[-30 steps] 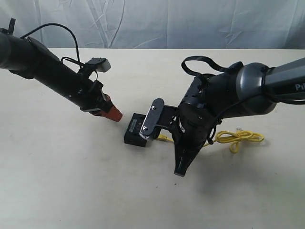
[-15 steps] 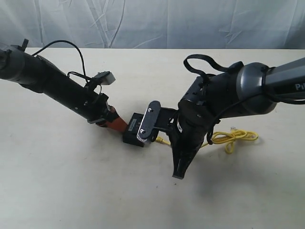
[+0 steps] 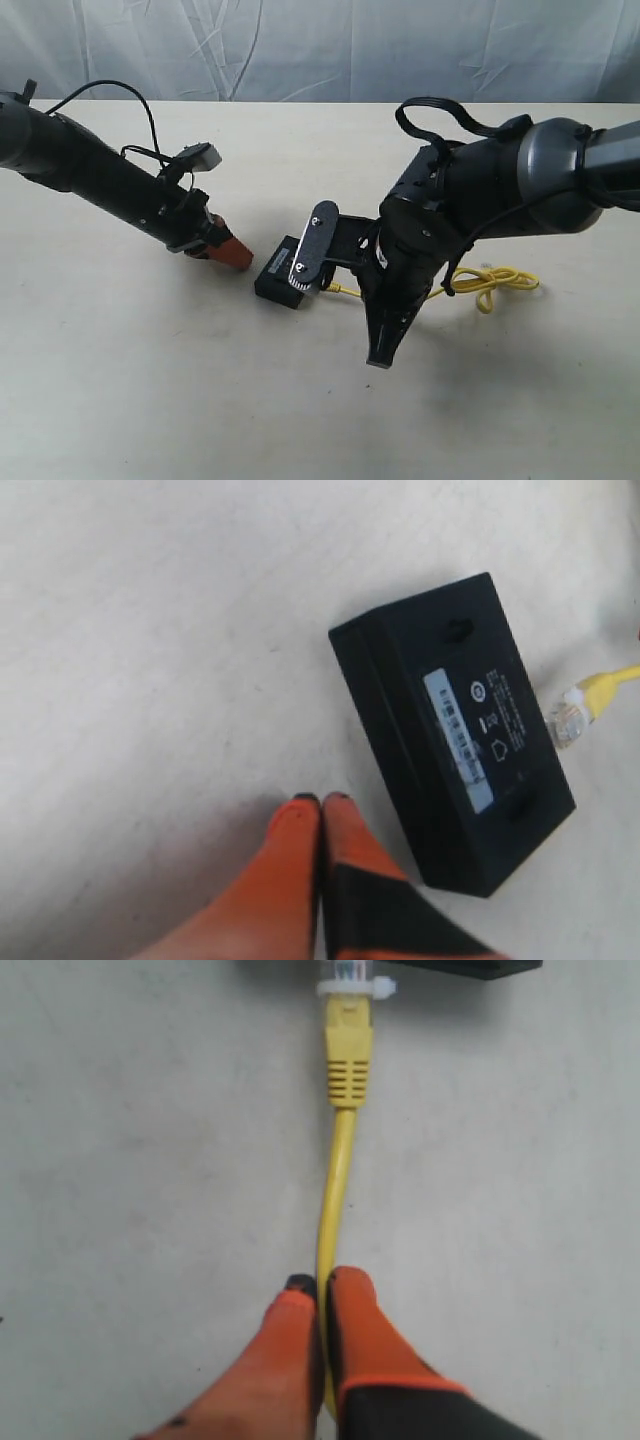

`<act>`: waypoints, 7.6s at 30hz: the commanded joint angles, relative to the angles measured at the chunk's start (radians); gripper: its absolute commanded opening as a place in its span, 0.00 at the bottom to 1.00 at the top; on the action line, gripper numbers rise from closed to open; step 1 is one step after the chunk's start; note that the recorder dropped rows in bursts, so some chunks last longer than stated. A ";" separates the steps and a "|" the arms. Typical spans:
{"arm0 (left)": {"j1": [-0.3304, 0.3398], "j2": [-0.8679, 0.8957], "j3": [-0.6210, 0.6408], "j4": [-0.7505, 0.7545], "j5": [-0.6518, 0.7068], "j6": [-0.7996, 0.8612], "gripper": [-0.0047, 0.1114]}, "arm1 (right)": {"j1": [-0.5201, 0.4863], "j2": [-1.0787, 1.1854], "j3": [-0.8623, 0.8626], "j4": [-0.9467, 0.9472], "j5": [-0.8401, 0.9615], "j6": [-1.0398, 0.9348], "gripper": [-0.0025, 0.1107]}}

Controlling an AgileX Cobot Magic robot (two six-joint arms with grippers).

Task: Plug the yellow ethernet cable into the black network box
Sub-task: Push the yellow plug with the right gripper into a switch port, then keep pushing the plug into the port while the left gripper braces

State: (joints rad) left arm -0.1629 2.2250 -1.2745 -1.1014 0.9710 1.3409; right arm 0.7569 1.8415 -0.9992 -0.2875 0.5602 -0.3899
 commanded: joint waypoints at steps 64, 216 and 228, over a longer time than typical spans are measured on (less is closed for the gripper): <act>-0.039 0.003 0.003 -0.039 0.020 0.004 0.04 | 0.001 0.019 -0.003 0.030 -0.020 0.026 0.02; -0.039 0.003 0.003 -0.031 0.044 0.002 0.04 | 0.001 0.038 -0.003 0.164 -0.152 0.094 0.20; -0.039 0.003 0.003 -0.027 0.041 0.002 0.04 | 0.001 0.012 -0.003 0.164 -0.137 0.120 0.43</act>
State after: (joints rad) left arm -0.2000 2.2250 -1.2745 -1.1263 1.0007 1.3409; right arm 0.7594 1.8791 -0.9992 -0.1261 0.4224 -0.2888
